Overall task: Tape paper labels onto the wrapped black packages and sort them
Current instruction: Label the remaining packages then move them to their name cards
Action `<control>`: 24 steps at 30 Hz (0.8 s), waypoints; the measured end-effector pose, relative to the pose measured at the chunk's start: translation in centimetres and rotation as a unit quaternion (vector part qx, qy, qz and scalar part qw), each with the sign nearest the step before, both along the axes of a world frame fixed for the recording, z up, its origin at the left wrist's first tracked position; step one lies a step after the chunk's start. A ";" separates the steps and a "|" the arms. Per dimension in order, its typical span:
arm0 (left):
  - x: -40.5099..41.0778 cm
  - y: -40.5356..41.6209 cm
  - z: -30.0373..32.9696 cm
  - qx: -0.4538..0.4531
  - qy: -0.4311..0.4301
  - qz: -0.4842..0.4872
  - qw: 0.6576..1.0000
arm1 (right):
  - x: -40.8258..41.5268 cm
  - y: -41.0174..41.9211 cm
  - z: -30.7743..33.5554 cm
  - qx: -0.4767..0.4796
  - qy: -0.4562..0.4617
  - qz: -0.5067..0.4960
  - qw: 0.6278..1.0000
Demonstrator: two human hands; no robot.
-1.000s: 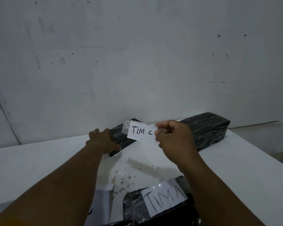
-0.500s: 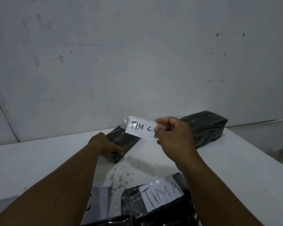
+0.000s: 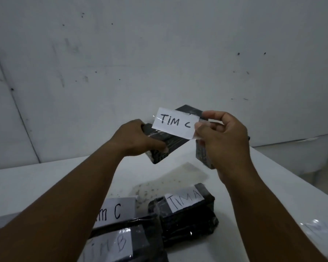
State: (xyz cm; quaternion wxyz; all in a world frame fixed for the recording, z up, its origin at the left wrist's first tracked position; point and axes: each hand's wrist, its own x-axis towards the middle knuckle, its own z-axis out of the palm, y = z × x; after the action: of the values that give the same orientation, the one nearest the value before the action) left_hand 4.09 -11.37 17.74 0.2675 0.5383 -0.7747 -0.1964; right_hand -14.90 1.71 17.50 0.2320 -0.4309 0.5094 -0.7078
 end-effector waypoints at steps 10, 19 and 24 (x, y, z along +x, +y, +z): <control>-5.5 13.8 0.4 0.005 0.056 -0.112 0.992 | -3.8 9.3 0.9 -0.001 0.045 -0.050 0.998; -10.0 18.6 -7.6 0.081 0.026 -0.114 0.990 | -10.4 13.5 -4.4 0.114 0.012 -0.109 0.987; -11.5 19.5 -10.5 0.094 -0.008 -0.141 0.986 | -13.4 13.6 -7.3 0.175 0.001 -0.094 0.980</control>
State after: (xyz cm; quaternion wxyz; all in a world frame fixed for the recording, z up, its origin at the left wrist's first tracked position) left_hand -7.43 8.11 7.20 0.1790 0.4479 -0.8233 -0.2991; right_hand -28.32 15.28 10.21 0.2357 -0.3343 0.6639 -0.6260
